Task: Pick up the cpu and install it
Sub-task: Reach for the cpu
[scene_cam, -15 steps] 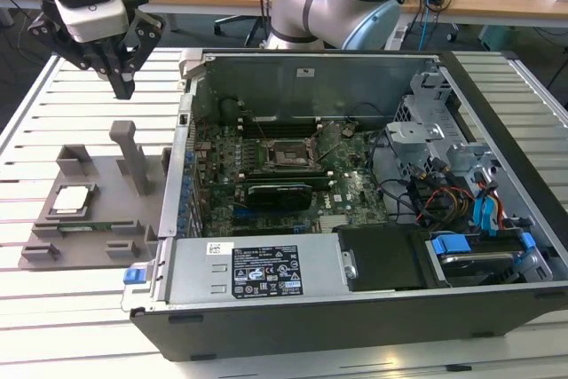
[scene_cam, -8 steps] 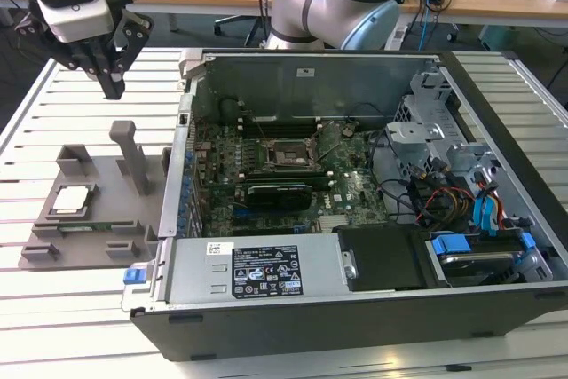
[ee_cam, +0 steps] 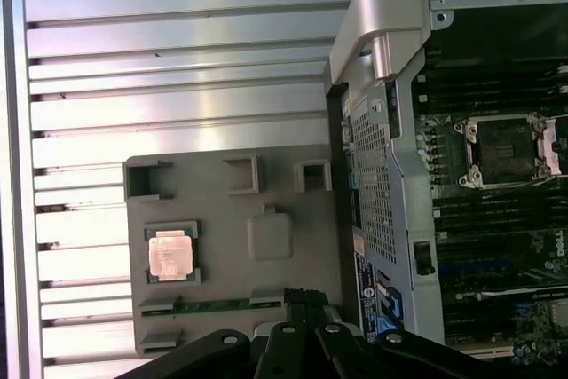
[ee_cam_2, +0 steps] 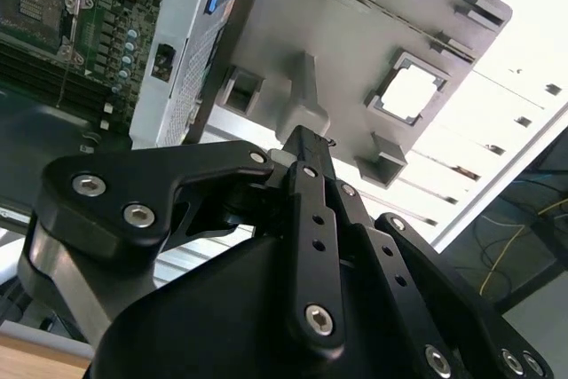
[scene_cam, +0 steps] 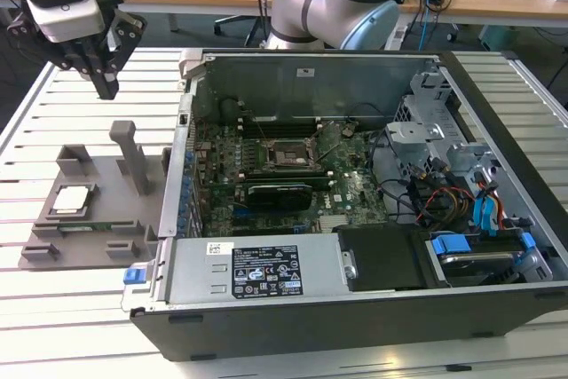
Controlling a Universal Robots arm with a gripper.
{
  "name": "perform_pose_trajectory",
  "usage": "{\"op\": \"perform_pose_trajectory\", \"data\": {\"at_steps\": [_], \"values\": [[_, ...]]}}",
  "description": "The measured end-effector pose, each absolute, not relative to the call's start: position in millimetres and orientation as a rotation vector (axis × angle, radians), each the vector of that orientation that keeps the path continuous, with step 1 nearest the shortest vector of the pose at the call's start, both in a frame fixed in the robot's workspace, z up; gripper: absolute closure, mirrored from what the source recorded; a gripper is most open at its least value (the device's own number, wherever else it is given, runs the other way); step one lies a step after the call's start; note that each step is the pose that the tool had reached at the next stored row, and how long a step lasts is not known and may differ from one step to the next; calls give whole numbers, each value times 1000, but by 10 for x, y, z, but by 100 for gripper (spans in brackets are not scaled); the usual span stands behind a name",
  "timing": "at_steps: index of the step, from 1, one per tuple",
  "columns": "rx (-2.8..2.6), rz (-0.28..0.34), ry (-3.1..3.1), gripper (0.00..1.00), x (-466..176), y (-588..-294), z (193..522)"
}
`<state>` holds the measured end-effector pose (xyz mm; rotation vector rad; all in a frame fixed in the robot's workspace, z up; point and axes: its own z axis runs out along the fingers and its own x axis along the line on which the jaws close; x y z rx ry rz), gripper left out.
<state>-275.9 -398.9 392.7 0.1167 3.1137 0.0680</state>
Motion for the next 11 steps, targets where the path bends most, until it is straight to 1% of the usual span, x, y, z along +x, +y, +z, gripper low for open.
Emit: {"op": "perform_pose_trajectory", "data": {"at_steps": [11], "values": [[117, 68, 3114, 89, -2859, -3989, 3926]]}}
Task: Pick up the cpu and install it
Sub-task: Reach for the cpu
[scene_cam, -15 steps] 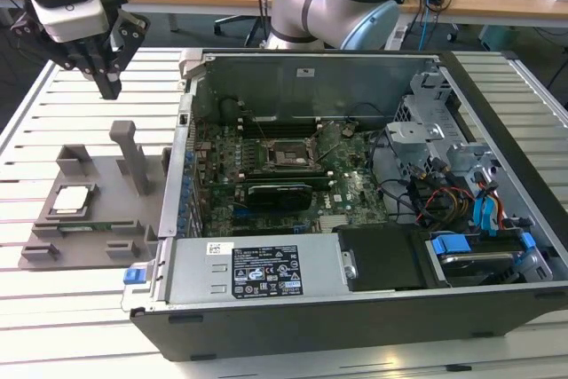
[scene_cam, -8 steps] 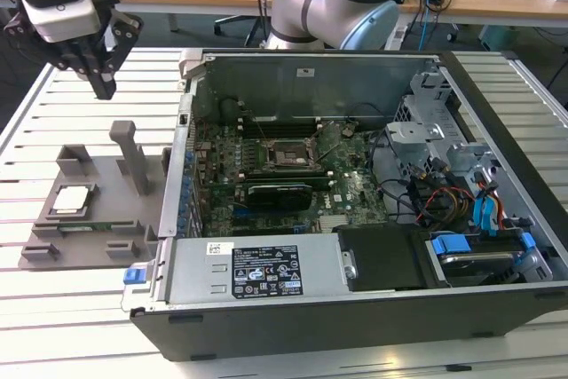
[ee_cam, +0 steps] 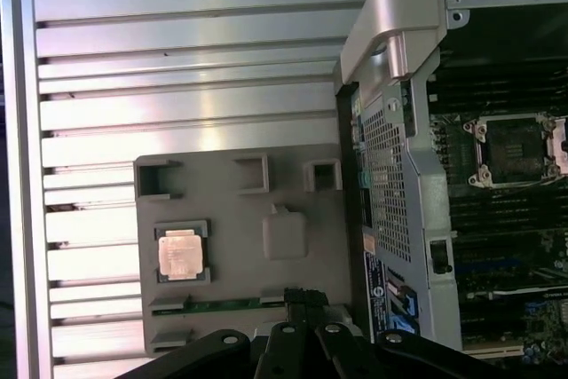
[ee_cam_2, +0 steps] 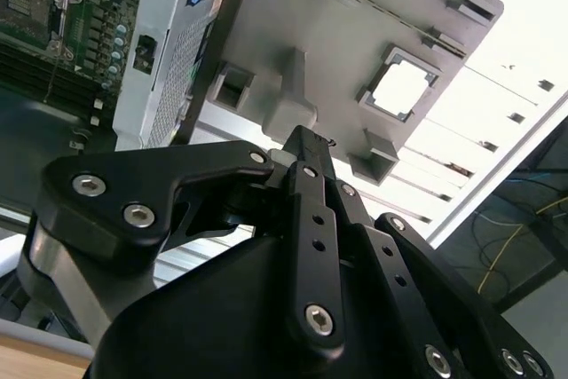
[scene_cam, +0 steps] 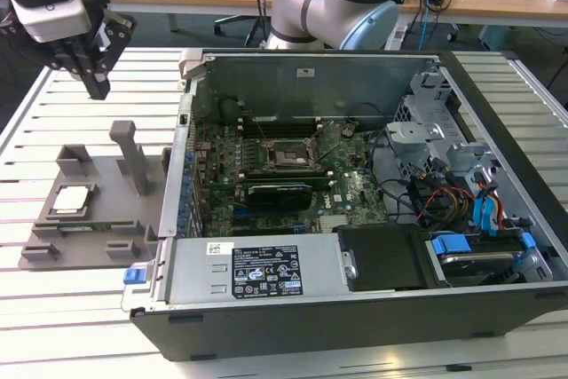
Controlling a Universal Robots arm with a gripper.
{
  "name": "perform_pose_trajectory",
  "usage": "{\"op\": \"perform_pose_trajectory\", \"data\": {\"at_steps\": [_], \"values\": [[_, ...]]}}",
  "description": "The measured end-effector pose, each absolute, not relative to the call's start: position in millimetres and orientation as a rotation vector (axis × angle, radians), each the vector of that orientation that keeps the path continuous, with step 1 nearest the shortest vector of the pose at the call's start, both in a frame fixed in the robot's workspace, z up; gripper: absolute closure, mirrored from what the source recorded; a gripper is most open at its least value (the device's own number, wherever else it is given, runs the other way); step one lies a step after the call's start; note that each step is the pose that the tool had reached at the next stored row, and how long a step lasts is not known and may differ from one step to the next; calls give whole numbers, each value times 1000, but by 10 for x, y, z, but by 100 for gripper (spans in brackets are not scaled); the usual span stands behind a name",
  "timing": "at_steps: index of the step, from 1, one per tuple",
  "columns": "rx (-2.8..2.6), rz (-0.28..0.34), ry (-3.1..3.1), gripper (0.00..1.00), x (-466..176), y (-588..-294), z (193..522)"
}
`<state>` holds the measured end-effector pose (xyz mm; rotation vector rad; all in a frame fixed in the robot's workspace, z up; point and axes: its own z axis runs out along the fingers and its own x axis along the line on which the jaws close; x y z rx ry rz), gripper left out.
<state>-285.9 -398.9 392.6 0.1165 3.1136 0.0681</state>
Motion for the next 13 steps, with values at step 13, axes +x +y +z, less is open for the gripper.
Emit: {"op": "perform_pose_trajectory", "data": {"at_steps": [13], "values": [[117, 68, 3114, 89, -3077, -3988, 3926]]}}
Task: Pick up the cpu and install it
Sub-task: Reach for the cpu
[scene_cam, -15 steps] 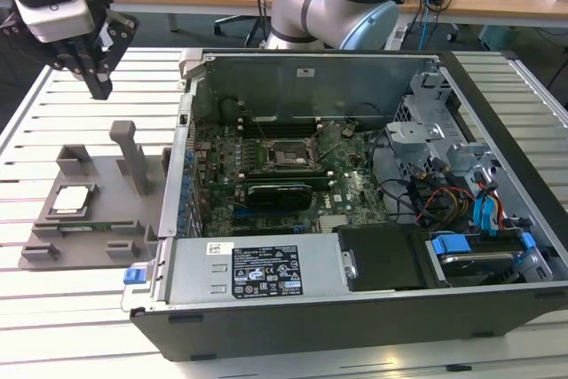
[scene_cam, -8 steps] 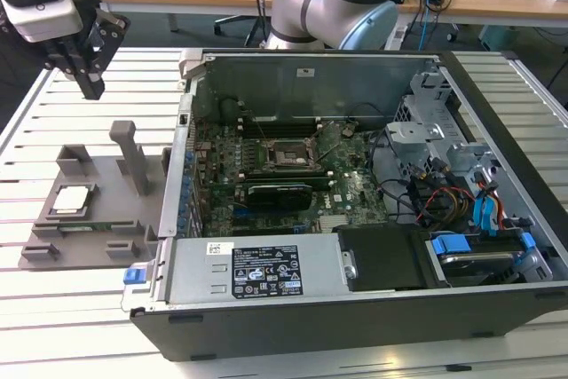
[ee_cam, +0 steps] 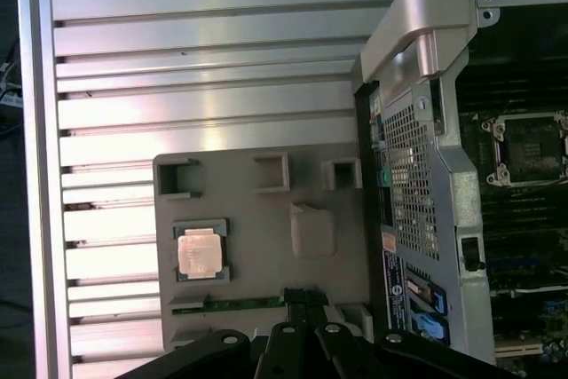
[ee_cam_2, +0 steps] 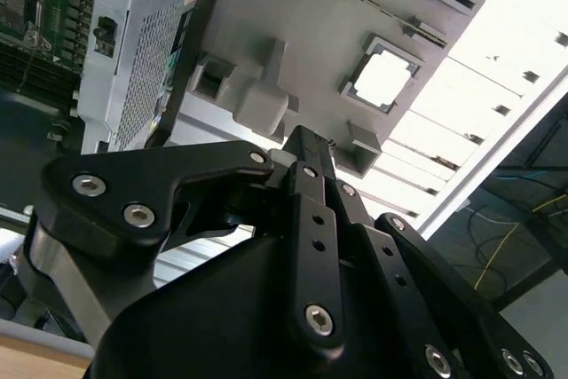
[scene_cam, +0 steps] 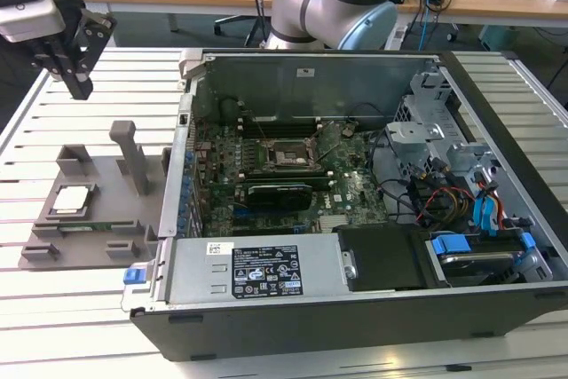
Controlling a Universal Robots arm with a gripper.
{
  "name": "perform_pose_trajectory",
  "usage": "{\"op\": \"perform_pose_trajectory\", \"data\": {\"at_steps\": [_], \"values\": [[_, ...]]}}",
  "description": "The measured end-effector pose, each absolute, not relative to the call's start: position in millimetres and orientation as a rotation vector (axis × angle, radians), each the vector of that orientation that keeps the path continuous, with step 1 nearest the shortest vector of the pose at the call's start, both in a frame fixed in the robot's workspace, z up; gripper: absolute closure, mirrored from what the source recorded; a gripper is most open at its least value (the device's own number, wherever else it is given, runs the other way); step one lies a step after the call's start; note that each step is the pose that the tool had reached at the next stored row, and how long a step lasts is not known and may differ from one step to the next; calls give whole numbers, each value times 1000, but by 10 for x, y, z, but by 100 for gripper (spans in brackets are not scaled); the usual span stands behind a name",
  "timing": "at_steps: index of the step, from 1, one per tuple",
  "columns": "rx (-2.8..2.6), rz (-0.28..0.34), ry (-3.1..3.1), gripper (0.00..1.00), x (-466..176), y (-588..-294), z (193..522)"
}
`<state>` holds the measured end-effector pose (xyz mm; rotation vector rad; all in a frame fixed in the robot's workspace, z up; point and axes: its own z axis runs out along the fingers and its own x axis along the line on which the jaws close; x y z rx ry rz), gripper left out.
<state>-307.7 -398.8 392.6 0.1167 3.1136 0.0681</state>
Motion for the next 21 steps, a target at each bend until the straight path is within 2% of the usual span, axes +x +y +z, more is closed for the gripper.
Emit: {"op": "perform_pose_trajectory", "data": {"at_steps": [21], "values": [[117, 68, 3114, 89, -3407, -3989, 3925]]}}
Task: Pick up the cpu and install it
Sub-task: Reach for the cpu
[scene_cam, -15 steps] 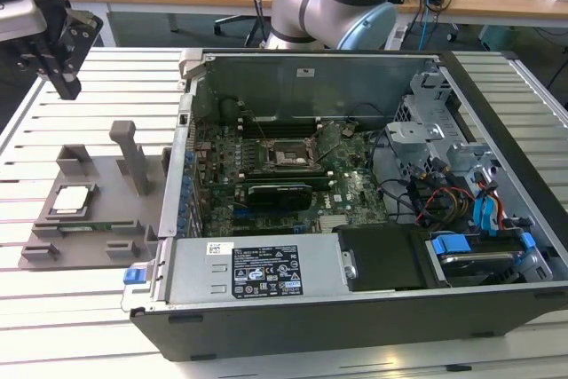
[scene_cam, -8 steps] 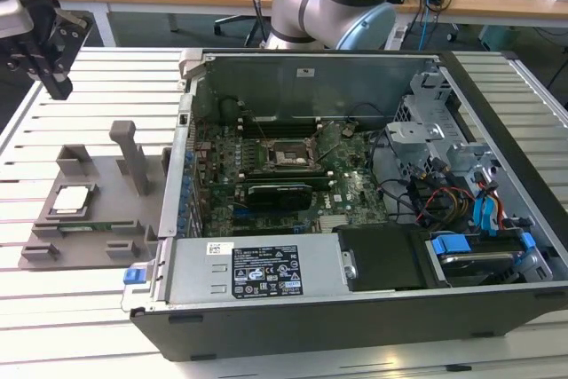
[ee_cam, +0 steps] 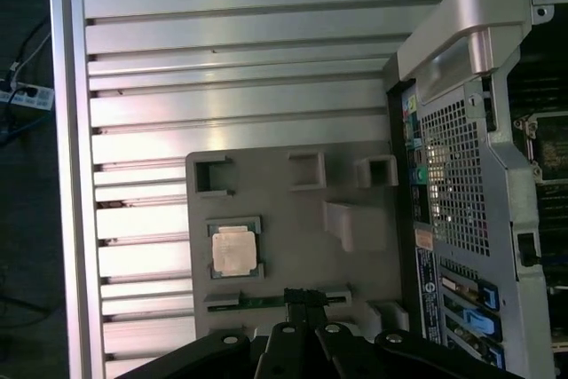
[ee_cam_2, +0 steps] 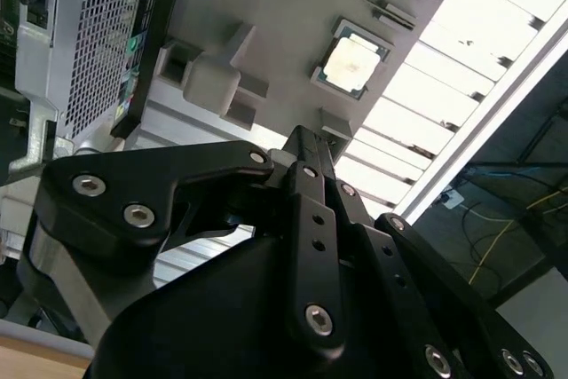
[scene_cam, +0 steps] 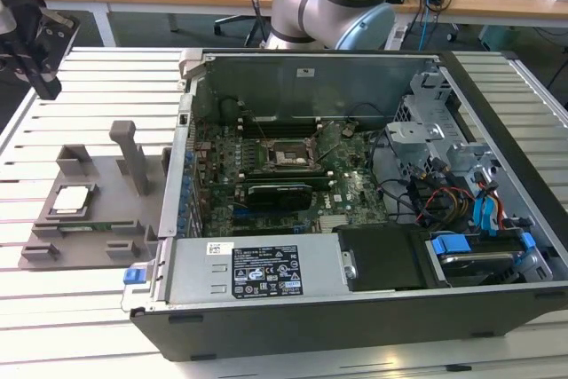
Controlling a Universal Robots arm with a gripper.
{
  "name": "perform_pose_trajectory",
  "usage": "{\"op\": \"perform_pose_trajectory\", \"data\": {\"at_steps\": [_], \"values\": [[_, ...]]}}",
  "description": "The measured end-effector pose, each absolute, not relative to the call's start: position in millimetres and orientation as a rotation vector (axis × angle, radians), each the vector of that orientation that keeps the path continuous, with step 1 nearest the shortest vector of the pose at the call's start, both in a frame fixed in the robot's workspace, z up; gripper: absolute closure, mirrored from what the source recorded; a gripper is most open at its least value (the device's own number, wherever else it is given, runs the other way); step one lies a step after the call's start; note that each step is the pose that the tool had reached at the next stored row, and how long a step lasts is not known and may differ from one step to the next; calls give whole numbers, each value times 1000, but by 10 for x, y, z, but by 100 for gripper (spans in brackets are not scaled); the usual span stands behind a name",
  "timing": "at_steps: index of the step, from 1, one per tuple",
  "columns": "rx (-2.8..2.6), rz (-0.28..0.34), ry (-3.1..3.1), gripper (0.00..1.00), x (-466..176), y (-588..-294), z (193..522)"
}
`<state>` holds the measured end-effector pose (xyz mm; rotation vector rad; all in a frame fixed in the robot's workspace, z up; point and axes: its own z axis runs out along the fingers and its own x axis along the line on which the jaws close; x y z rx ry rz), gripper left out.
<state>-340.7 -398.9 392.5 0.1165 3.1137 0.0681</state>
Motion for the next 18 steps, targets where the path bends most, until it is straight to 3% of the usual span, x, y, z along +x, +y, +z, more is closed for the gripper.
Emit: {"op": "perform_pose_trajectory", "data": {"at_steps": [18], "values": [[117, 68, 3114, 89, -3691, -3989, 3925]]}}
